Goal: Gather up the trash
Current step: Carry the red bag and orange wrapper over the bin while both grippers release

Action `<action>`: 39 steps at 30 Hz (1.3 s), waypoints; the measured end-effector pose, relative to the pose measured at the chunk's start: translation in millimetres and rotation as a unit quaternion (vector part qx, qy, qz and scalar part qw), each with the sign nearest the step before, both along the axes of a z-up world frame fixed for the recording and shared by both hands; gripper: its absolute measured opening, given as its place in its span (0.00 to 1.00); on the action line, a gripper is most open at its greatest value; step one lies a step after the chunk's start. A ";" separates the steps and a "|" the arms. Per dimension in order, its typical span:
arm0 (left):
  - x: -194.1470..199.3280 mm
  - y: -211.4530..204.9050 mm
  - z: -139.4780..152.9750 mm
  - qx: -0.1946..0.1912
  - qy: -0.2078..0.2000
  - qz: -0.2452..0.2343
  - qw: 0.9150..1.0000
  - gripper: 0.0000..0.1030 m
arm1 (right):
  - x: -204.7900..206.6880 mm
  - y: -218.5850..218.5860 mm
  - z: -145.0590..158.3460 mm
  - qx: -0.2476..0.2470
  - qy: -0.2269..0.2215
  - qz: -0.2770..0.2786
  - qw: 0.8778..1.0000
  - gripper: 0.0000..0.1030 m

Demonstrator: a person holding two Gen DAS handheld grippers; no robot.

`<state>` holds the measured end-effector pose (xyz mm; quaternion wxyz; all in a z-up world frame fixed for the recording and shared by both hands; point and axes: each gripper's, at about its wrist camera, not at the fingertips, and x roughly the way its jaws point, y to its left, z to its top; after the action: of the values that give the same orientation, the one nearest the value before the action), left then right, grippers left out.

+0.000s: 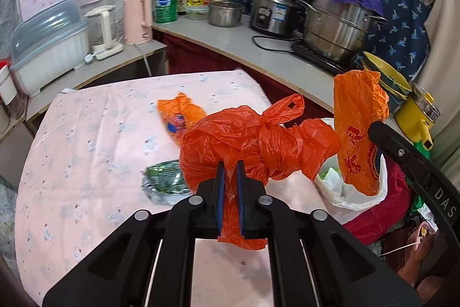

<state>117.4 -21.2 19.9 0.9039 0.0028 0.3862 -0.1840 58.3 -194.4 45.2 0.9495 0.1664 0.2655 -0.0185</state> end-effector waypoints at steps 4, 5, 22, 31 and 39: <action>-3.0 -30.6 0.0 0.005 -0.001 -0.026 1.000 0.07 | -11.1 -25.8 -1.8 0.004 -0.001 -0.024 1.000 0.12; -3.5 -38.5 -0.6 0.006 -0.001 -0.032 0.999 0.07 | -14.4 -33.2 -2.6 0.005 -0.001 -0.031 1.000 0.12; -0.4 -169.6 -31.9 0.034 0.026 -0.126 0.991 0.07 | -52.5 -142.7 -25.4 0.026 0.013 -0.130 0.991 0.12; 6.7 -204.8 -48.8 0.033 0.030 -0.135 0.990 0.38 | -46.2 -165.9 -39.8 0.035 0.024 -0.143 0.989 0.12; 16.9 -195.0 -53.3 0.042 0.027 -0.115 0.992 0.38 | -29.5 -163.8 -46.3 0.037 0.032 -0.132 0.990 0.12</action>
<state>134.2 -216.2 -33.5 0.8647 0.0798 0.4153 -0.2708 28.8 -358.2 -1.1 0.9232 0.2339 0.2717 -0.1388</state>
